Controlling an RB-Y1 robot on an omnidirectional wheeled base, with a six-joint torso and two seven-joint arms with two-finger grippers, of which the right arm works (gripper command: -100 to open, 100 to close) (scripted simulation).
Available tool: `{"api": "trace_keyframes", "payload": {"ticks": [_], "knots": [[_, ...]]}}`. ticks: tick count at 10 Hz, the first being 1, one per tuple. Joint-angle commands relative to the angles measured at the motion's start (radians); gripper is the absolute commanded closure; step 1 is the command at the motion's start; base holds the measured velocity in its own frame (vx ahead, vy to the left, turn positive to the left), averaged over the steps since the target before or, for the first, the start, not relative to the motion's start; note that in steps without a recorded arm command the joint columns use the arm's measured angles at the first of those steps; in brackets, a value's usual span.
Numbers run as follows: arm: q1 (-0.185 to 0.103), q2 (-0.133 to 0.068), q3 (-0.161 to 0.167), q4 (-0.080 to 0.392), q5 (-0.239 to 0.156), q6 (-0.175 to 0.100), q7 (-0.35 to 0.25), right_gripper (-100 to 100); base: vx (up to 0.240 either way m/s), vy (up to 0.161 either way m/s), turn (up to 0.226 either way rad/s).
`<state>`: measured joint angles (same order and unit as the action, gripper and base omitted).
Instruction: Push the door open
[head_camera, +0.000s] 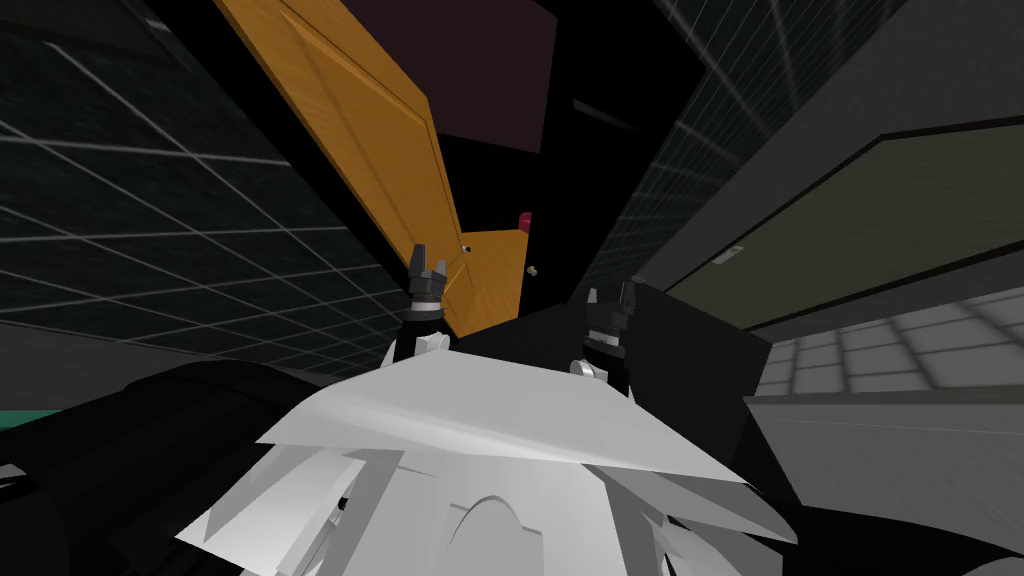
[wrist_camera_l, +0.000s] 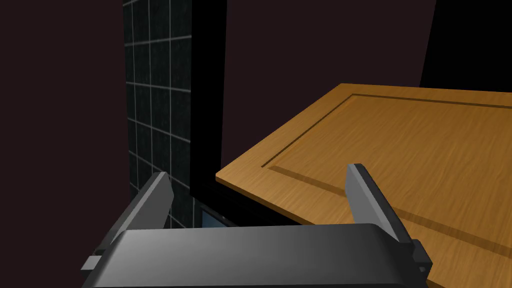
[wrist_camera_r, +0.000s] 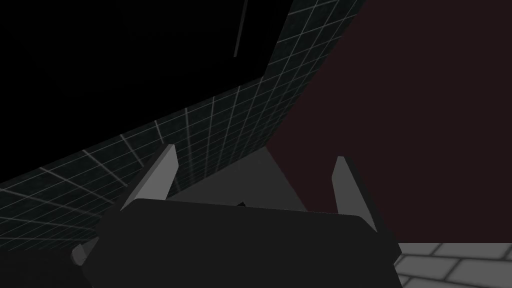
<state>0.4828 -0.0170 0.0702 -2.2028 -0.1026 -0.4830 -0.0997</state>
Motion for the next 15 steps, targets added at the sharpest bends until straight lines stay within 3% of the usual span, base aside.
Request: {"api": "trace_keyframes", "payload": {"ticks": [1,15], "knots": [[-0.001,-0.005,0.001,0.017,-0.003,-0.006,0.032,-100,0.024,-0.024,0.062],[-0.010,-0.043,0.017,0.197,-0.035,-0.067,0.352,-100,0.063,-0.025,0.091]]}}
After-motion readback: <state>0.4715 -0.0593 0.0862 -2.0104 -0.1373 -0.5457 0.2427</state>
